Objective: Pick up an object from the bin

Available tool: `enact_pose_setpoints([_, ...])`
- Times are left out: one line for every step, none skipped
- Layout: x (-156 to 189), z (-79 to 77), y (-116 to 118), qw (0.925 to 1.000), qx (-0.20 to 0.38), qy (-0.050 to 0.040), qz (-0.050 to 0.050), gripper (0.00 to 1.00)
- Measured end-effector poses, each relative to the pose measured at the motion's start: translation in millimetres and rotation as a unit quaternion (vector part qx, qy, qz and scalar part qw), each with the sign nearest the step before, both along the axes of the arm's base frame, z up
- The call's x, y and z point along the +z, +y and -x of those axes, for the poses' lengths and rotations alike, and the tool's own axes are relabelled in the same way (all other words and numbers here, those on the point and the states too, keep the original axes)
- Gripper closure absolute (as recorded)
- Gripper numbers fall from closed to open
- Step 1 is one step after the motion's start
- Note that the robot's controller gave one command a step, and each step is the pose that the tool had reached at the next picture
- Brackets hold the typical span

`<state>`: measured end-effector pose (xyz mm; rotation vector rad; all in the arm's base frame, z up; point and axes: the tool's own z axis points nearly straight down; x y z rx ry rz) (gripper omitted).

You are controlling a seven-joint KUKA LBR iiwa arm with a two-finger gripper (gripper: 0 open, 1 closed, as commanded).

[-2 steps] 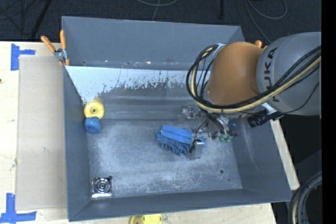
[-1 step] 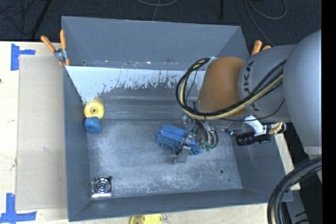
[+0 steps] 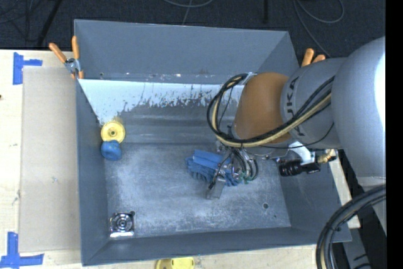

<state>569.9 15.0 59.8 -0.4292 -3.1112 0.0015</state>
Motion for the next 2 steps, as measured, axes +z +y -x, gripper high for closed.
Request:
enact_pose_setpoints([19,1.2,-1,1.0,-0.007,-0.002,-0.001,0.0])
enact_pose_setpoints([12,14.9,13,0.9992,-0.039,-0.0001,-0.001,0.0])
